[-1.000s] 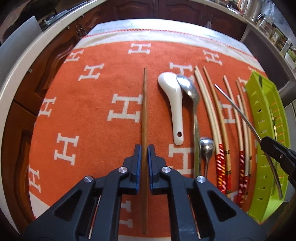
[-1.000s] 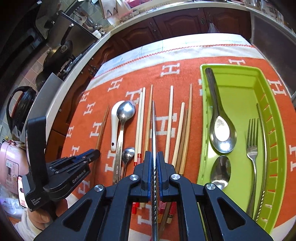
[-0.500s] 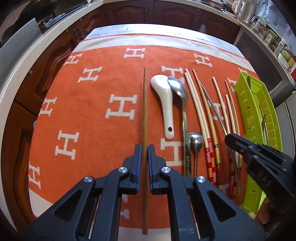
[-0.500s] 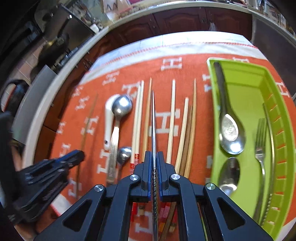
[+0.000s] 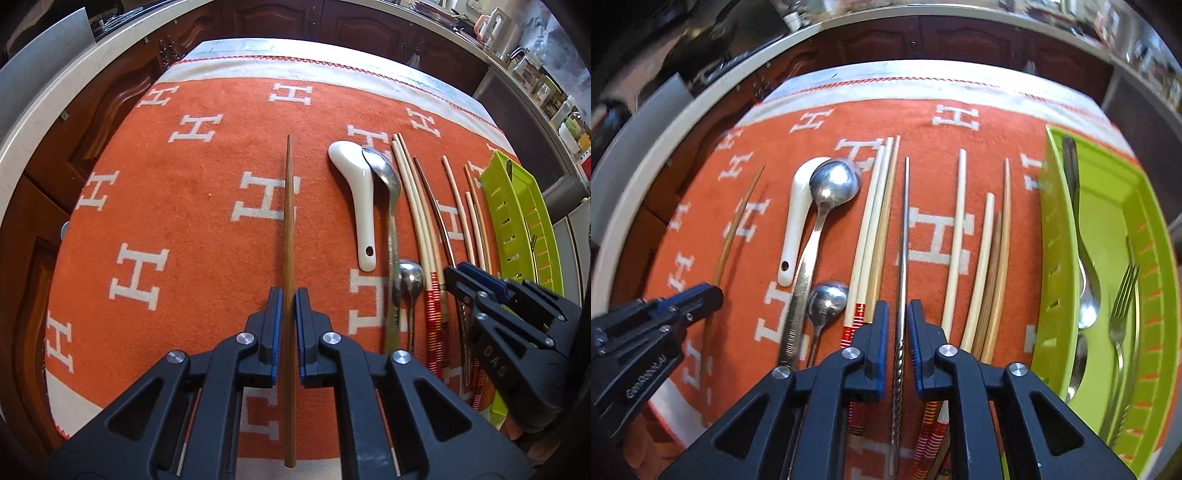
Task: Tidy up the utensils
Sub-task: 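Carry the wooden chopstick and metal chopstick over the green tray with both tools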
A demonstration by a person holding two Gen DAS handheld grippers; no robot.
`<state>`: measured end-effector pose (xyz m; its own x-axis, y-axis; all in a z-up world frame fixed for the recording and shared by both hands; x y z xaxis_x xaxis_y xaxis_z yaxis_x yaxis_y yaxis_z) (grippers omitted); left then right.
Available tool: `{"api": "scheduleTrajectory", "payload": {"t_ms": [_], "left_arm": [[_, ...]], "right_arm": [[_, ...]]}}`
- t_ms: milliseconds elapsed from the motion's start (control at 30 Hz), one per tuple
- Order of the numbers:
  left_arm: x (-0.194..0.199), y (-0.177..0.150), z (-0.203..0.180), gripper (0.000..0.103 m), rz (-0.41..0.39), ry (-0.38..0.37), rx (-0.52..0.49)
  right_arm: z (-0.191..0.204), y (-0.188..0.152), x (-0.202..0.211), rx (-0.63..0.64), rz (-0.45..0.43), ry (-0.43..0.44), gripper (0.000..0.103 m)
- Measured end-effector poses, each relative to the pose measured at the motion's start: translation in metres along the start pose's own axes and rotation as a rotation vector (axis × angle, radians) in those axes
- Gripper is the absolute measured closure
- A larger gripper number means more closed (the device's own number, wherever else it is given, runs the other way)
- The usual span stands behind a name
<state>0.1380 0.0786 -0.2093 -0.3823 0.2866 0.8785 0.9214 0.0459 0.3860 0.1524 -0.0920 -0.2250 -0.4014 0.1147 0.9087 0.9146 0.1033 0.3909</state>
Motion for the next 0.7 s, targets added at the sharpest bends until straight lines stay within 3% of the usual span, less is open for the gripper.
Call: {"api": "scheduleTrajectory", "payload": {"t_ms": [167,233,300,500,700], "left_arm": [[-0.003,-0.002,0.005,0.098,0.008,-0.016,0.007],[-0.003,-0.004,0.006,0.098,0.009,-0.019,0.005],[0.001,-0.003,0.004,0.098,-0.003,-0.021,-0.003],[0.020,-0.002,-0.018,0.098,-0.038,-0.051,-0.082],[0.038,0.008,-0.066,0.098,-0.036,-0.146,-0.164]], "right_arm": [[0.010,0.004,0.001,0.058,-0.052,-0.083,0.086],[0.012,0.004,0.001,0.060,-0.061,-0.094,0.098],[0.011,0.005,0.001,0.049,-0.062,-0.095,0.098],[-0.021,-0.001,0.016,-0.138,-0.002,0.074,0.099],[-0.067,-0.006,0.063,-0.259,-0.049,0.166,0.099]]}}
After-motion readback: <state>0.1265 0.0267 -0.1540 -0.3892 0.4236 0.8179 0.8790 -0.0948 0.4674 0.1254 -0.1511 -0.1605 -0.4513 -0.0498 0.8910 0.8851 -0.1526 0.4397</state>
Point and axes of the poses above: each gripper's, at about its wrist camera, not at the fingertips, and x roughly against the way its jaws point, z to its left, y to its top, the point moved 4 cm from there along -x, roughly the way its jaws point, and after that the axes turned 13 degrees about -y, right-handed, at the moved point
